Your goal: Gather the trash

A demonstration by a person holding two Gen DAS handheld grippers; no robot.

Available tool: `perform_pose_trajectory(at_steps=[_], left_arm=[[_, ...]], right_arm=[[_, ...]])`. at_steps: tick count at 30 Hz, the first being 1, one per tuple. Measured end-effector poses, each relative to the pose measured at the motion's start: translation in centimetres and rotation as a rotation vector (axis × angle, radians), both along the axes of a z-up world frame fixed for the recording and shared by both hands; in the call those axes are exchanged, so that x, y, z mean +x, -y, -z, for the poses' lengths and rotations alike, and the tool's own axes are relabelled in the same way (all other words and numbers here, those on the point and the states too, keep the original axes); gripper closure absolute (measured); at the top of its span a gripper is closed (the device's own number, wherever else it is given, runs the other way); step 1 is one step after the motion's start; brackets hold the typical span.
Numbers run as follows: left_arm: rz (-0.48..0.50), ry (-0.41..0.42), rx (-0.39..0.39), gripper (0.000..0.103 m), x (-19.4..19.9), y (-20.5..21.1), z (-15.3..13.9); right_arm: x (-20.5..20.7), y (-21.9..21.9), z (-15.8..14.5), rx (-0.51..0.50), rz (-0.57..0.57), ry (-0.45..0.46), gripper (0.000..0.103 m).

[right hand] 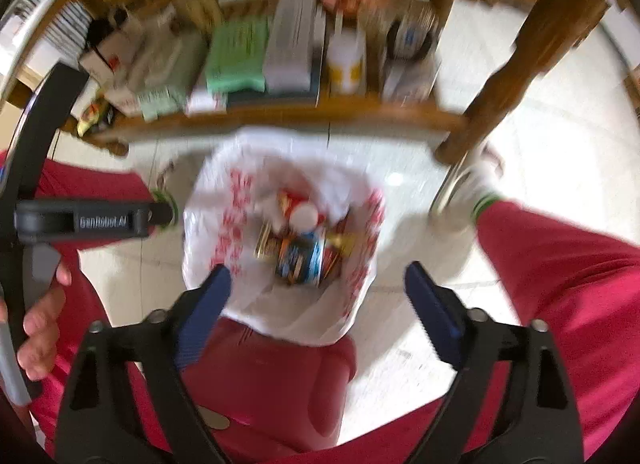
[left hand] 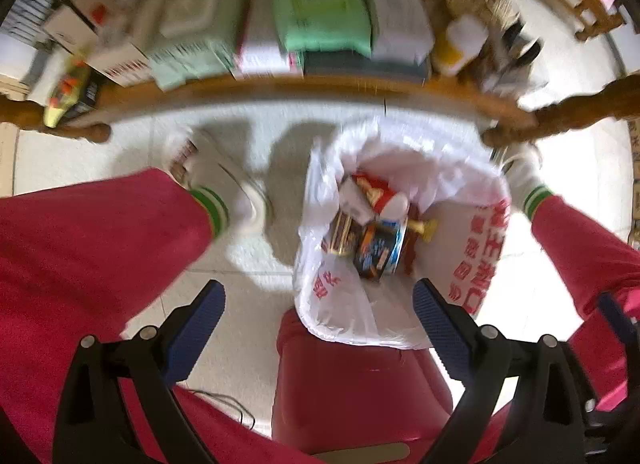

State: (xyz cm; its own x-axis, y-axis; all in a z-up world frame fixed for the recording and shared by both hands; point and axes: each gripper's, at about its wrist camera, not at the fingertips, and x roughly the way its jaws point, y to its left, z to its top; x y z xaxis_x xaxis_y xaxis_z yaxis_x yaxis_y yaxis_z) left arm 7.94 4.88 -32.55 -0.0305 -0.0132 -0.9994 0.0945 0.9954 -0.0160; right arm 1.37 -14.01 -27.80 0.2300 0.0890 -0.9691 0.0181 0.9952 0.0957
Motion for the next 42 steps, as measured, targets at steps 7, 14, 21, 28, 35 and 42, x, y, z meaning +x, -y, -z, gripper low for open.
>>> perform_pose_trajectory(at_steps=[7,14,21,28,35,42], left_arm=[[-0.007,0.206,0.004,0.011,-2.5,0.1,-7.6],[0.038,0.407,0.035,0.011,-5.2,1.7,-14.1],[0.048,0.634,0.043,0.010,-7.7,2.5,-20.8],[0.021,0.849,0.017,0.008,-10.5,2.0,-27.5],[-0.015,0.996,0.002,0.008,-13.0,1.7,-32.3],[-0.031,1.095,-0.005,0.008,-15.1,1.3,-34.7]], right_arm=[[-1.3,-0.9,-6.9,-0.070,-0.016,0.196,0.010],[-3.1,-1.0,-12.6,-0.094,0.014,0.350,0.007],[-5.6,-0.9,-18.0,-0.140,0.042,0.507,0.007],[-8.1,-0.5,-23.3,-0.155,0.095,0.675,0.007],[-11.2,-0.9,-27.6,-0.223,0.141,0.845,0.007],[-13.4,-1.5,-30.1,-0.254,0.156,0.936,0.007]])
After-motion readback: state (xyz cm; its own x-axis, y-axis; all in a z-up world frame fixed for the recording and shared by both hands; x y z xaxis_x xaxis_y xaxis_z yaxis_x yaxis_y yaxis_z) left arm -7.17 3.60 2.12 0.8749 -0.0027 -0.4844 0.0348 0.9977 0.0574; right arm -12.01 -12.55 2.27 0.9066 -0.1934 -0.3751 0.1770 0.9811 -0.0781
